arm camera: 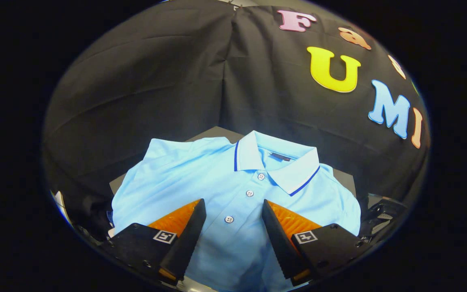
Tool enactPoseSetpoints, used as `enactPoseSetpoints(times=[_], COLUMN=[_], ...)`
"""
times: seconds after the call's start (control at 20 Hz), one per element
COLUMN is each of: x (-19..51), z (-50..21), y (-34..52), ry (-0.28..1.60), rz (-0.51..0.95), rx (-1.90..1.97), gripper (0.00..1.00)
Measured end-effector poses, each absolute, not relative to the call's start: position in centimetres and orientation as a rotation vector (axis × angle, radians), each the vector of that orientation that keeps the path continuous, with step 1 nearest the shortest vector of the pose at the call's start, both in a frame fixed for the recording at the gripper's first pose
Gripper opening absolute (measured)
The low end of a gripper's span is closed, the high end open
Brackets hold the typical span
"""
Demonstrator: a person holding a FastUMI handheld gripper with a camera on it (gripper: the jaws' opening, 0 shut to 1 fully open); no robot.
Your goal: Put the clothes into the washing machine and then close the washing machine lid.
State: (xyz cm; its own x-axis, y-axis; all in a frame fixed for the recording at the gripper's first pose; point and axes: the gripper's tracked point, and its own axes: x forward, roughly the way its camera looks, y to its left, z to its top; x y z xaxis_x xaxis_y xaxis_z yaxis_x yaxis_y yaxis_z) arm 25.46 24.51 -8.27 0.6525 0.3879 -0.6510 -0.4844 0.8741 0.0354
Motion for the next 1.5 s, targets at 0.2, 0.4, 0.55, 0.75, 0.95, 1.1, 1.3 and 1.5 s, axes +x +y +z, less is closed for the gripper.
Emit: enactPoseSetpoints(times=[0.2, 0.4, 0.55, 0.75, 0.95, 1.1, 1.3, 1.5], x=[25.7, 25.3, 25.6, 25.8, 26.4, 27.2, 26.8, 26.3], z=[-8.1, -8.1, -7.9, -7.9, -3.6, 1.1, 6.3, 10.2], y=[24.6, 25.2, 25.0, 25.0, 24.8, 24.3, 23.9, 21.5], ry=[0.761, 0.823, 0.797, 0.819, 0.725, 0.636, 0.593, 0.561], rz=[0.497, 0.487, 0.509, 0.492, 0.528, 0.562, 0.640, 0.656], rx=[-0.146, -0.158, -0.227, -0.099, 0.038, 0.124, 0.328, 0.475], gripper=[0.88, 0.47, 0.13, 0.02, 0.01, 0.02, 0.01, 0.02])
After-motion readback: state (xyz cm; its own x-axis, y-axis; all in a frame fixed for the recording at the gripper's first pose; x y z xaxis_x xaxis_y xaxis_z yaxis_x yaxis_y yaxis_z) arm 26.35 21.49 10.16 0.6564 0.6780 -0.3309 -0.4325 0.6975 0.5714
